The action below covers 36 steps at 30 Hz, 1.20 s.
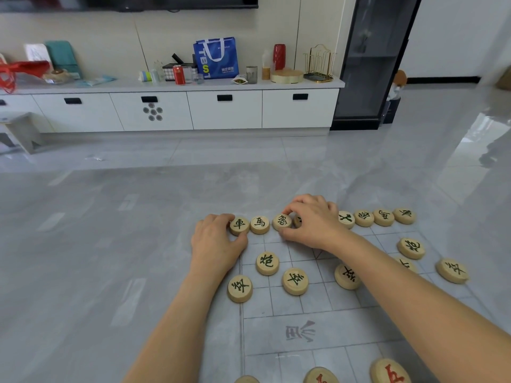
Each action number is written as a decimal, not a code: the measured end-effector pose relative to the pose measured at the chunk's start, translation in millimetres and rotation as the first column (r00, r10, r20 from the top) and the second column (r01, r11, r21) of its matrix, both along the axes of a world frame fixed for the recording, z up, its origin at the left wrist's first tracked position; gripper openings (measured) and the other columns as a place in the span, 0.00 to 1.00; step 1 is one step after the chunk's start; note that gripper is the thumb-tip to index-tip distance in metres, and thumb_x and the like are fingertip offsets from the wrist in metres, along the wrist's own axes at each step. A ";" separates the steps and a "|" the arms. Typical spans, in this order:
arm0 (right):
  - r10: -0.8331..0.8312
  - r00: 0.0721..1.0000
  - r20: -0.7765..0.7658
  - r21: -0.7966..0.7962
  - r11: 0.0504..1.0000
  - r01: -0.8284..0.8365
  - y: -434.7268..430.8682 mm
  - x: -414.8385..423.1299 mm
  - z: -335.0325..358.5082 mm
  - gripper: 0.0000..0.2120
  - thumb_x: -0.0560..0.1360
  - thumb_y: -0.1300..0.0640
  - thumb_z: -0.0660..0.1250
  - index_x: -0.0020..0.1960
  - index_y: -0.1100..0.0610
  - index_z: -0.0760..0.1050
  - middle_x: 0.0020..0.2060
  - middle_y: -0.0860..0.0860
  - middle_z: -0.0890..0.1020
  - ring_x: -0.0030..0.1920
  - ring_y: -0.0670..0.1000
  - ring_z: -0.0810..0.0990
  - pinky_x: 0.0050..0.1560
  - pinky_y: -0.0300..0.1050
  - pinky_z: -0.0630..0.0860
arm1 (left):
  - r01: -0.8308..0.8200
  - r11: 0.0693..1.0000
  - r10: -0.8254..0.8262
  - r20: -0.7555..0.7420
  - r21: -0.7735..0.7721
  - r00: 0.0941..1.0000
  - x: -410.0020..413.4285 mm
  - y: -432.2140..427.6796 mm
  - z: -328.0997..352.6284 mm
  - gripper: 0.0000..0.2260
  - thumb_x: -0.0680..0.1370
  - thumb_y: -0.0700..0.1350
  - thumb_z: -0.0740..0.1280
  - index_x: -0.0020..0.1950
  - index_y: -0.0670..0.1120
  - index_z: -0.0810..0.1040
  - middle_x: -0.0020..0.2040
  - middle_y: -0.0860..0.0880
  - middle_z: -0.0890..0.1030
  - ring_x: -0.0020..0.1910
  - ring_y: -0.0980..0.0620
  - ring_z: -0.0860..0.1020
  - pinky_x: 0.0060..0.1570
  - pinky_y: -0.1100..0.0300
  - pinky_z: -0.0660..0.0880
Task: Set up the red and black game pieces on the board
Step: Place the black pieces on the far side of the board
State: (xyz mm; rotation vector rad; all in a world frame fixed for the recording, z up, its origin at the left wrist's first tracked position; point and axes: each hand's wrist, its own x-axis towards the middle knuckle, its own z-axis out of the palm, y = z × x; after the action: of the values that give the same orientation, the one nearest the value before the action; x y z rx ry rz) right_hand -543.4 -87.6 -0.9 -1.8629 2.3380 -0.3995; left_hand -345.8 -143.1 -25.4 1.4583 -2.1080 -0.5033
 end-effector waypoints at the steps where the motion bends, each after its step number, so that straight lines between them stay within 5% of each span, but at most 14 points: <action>1: 0.000 1.000 0.000 0.001 1.000 0.000 -0.1 0.0 0.0 0.17 0.68 0.40 0.67 0.56 0.40 0.73 0.63 0.43 0.68 0.65 0.49 0.62 0.59 0.48 0.56 | 0.002 1.000 -0.002 0.001 -0.002 1.000 0.0 -0.1 0.2 0.20 0.74 0.51 0.67 0.65 0.49 0.74 0.57 0.48 0.76 0.59 0.47 0.70 0.54 0.58 0.67; 12: -0.045 0.998 0.039 0.031 0.999 0.044 12.0 -13.9 7.1 0.31 0.65 0.34 0.68 0.66 0.41 0.67 0.67 0.44 0.66 0.68 0.50 0.60 0.63 0.49 0.55 | 0.013 1.000 -0.013 -0.006 -0.010 1.000 0.9 -1.9 -1.8 0.20 0.74 0.52 0.67 0.65 0.50 0.75 0.57 0.48 0.76 0.58 0.47 0.71 0.56 0.57 0.67; 27: -0.097 0.995 -0.011 0.017 0.995 0.097 19.5 -32.4 6.5 0.24 0.64 0.32 0.68 0.56 0.41 0.72 0.63 0.44 0.68 0.66 0.50 0.62 0.62 0.50 0.56 | 0.002 1.000 -0.002 -0.029 -0.011 1.000 1.0 -1.7 -1.9 0.22 0.73 0.53 0.69 0.66 0.48 0.73 0.56 0.49 0.77 0.59 0.47 0.71 0.55 0.57 0.67; 32: -0.032 0.999 0.009 0.009 0.999 0.032 21.3 -33.9 6.9 0.20 0.67 0.42 0.69 0.57 0.36 0.71 0.65 0.44 0.66 0.67 0.50 0.60 0.64 0.51 0.54 | 0.001 1.000 -0.002 -0.030 -0.009 1.000 0.5 -1.5 -1.2 0.22 0.73 0.52 0.69 0.66 0.48 0.73 0.56 0.49 0.77 0.59 0.46 0.71 0.56 0.57 0.67; 36: -0.045 0.998 -0.054 -0.006 0.999 0.045 21.6 -30.8 9.2 0.23 0.64 0.34 0.69 0.55 0.41 0.72 0.66 0.44 0.65 0.68 0.50 0.59 0.65 0.50 0.53 | 0.004 1.000 -0.004 -0.036 -0.008 0.999 0.4 -1.8 -1.7 0.22 0.73 0.52 0.69 0.65 0.48 0.74 0.56 0.49 0.77 0.59 0.47 0.71 0.56 0.57 0.67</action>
State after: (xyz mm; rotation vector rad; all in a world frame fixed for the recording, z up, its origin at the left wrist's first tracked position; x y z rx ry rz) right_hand -574.2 -66.1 8.3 -1.8484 2.4199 -0.3650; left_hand -345.4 -144.9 -27.2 1.4305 -2.0833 -0.5189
